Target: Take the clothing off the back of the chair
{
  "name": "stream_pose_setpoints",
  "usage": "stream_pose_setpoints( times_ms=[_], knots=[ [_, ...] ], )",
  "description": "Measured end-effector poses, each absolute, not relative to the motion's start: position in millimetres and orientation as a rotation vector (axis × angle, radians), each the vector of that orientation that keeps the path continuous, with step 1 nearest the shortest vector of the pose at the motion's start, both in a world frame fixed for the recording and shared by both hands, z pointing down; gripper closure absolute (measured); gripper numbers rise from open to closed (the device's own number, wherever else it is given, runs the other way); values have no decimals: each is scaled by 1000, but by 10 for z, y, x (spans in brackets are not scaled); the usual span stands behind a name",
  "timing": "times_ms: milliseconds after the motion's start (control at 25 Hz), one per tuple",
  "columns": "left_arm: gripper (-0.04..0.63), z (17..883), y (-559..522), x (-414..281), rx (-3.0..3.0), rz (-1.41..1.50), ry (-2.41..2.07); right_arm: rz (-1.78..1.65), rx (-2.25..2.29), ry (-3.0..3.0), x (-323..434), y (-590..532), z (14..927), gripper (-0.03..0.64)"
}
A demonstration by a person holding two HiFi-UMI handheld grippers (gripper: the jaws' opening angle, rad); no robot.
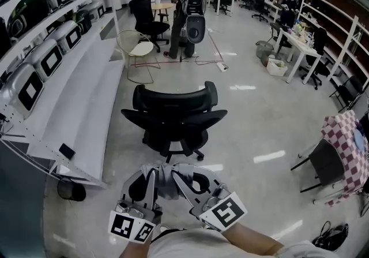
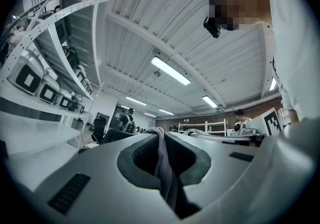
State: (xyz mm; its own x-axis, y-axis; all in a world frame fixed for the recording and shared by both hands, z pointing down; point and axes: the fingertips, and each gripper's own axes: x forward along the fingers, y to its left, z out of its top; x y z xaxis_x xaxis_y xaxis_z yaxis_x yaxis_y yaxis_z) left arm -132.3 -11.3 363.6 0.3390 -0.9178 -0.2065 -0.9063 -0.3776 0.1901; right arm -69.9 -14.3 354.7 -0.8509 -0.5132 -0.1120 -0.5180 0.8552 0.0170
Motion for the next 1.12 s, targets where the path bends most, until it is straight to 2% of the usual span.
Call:
stream_pose_setpoints(
  times_ms=[1120],
  knots=[
    [573, 3641, -433, -1029, 2598, -397, -1674, 125, -982, 2871, -344, -481, 3569, 589]
  ],
)
